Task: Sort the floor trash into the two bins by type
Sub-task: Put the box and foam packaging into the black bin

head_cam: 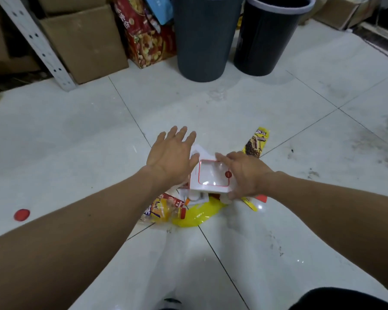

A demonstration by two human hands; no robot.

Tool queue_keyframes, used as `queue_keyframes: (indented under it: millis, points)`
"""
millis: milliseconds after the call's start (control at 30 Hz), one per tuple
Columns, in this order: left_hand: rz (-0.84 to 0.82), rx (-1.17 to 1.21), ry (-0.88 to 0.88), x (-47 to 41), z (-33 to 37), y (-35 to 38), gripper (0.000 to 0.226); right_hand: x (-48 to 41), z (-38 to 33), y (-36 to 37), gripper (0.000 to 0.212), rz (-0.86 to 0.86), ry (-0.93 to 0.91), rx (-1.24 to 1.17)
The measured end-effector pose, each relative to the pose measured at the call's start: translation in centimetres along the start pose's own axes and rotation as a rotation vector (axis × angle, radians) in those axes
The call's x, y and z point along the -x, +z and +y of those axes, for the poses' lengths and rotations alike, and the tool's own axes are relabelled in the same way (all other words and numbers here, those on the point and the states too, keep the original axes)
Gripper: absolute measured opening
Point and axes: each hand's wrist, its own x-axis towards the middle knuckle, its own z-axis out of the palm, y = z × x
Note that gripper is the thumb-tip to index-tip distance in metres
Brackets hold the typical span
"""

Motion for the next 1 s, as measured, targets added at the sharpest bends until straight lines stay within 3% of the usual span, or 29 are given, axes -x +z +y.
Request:
queue_keyframes:
  millis: [300,533,733,900,1000]
  points:
    - [0.021,0.005,-0.140,1.3,-3.2,-3.2,0.062,-4.0,-2.9,-5.2,0.113,0.162,0.085,-0.061]
    - [-0.047,0.077,-0.303,7.4,-6.0,-5.0,0.061,-3.7,-8.6,-6.8,0.113,0.139,0.023,-0.069]
    - [-0.058,0.121,-0.401,12.2,-8.1,-1.5,0.062,-4.7,-13.9,-5.6,0.105,0.129,-0.036,-0.054]
    - [-0.031,0.121,-0.485,16.6,-10.2,1.2,0.063,-5.3,-18.6,-4.1,0.111,0.145,-0.079,-0.091]
    - [-0.001,0.143,-0.533,19.6,-10.4,2.5,0.063,-5.0,-21.3,-2.6,0.102,0.157,-0.135,-0.096]
